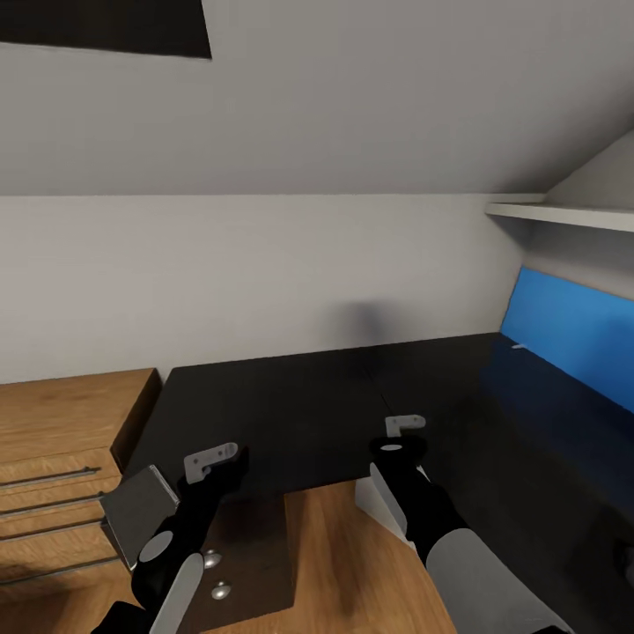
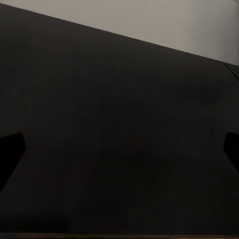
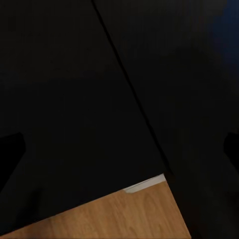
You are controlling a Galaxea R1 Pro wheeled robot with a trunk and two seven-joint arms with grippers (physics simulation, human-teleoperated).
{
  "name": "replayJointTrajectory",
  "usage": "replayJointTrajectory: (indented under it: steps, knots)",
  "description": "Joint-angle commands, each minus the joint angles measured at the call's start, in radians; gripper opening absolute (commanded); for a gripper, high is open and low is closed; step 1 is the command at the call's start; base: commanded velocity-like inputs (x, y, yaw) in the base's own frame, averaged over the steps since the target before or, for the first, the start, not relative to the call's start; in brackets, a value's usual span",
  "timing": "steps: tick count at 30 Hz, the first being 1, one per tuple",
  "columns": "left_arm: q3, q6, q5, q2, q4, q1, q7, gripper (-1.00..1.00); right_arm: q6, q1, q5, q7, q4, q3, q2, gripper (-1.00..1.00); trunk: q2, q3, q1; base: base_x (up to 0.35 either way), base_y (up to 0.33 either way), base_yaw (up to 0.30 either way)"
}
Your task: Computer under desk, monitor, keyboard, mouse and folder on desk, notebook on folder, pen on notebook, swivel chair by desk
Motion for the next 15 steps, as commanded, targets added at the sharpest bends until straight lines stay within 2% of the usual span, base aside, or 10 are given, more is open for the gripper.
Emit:
replayJointTrajectory:
  steps: [1,8,15]
  knots:
    - [-0.001,0.003,0.008,0.000,-0.002,-0.001,0.008,1.00,0.005,-0.001,-0.008,-0.008,-0.001,0.004,-0.001,1.00,-0.001,-0.001,0.000,0.000,0.000,0.003]
    - [-0.001,0.003,0.008,0.000,-0.001,-0.001,0.008,1.00,0.005,-0.001,-0.008,-0.008,-0.002,0.010,-0.001,1.00,-0.001,-0.003,0.000,-0.003,0.013,0.005]
    - [-0.002,0.003,0.009,0.000,-0.001,-0.001,0.008,1.00,0.005,-0.001,-0.008,-0.009,-0.002,0.011,-0.001,1.00,-0.001,-0.003,0.000,-0.234,0.181,0.234]
